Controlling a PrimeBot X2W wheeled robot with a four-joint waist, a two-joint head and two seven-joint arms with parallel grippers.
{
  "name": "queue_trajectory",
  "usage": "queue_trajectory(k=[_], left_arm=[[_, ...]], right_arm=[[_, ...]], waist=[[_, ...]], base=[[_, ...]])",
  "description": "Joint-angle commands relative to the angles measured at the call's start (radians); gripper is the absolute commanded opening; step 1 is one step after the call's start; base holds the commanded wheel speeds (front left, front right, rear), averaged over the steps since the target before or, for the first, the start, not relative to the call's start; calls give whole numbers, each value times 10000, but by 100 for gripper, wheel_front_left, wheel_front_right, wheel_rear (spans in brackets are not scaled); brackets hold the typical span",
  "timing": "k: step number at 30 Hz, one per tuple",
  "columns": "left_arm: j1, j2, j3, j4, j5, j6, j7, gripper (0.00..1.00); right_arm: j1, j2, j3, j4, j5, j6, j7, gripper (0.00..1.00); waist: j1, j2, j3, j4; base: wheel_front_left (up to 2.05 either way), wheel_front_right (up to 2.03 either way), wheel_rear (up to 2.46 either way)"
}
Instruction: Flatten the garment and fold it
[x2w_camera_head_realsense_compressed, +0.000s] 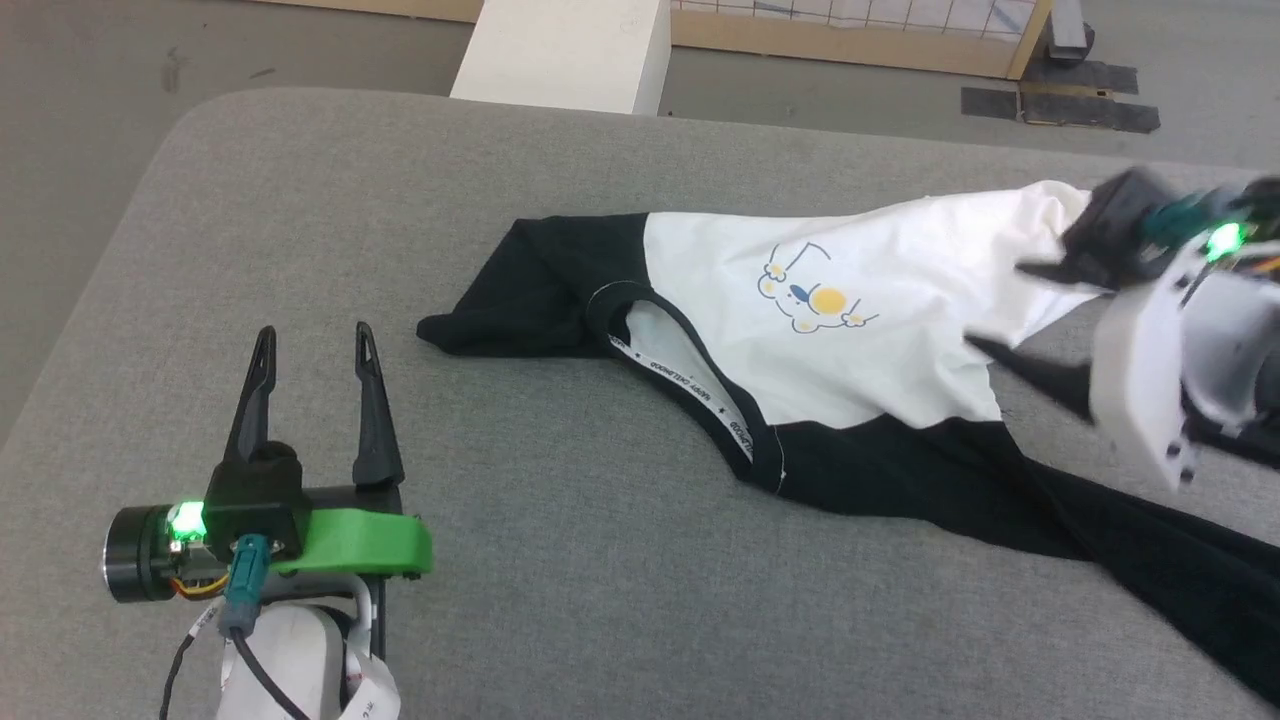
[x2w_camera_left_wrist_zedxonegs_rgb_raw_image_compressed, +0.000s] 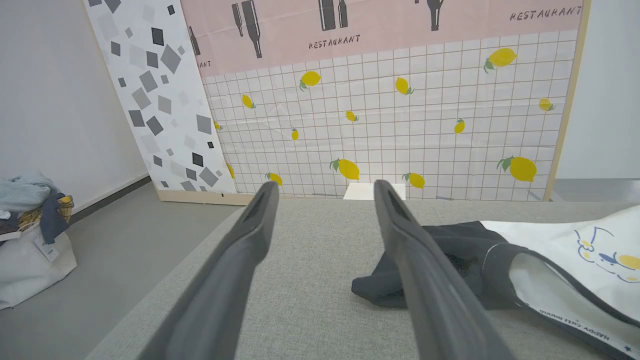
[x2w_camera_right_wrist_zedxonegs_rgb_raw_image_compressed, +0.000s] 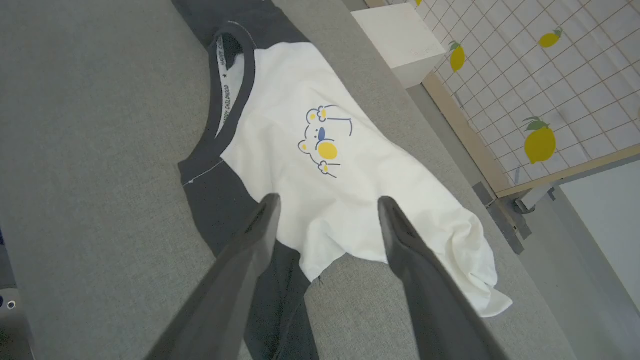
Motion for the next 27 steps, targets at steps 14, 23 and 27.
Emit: queue_trajectory(k=[14,23,27], left_arm=[[-240,-244,-126,-31,-79,-45,-36,100],[-223,-307,70,94,-107,-22,-36,100],[-115,-260,186,202,-76,-76,-36,100]], right_arm=[[1487,1135,1396,1526,44,-15,1350,100],[2538,1674,1430,2173,-716,-15,1312,0],[2282,1628,1431,2227,-865,-15,81,0]], waist=[[1,0,851,554],[1,0,799,416],[1,0,453,121]], base=[[0,0,0],[0,0,0],[0,0,0]])
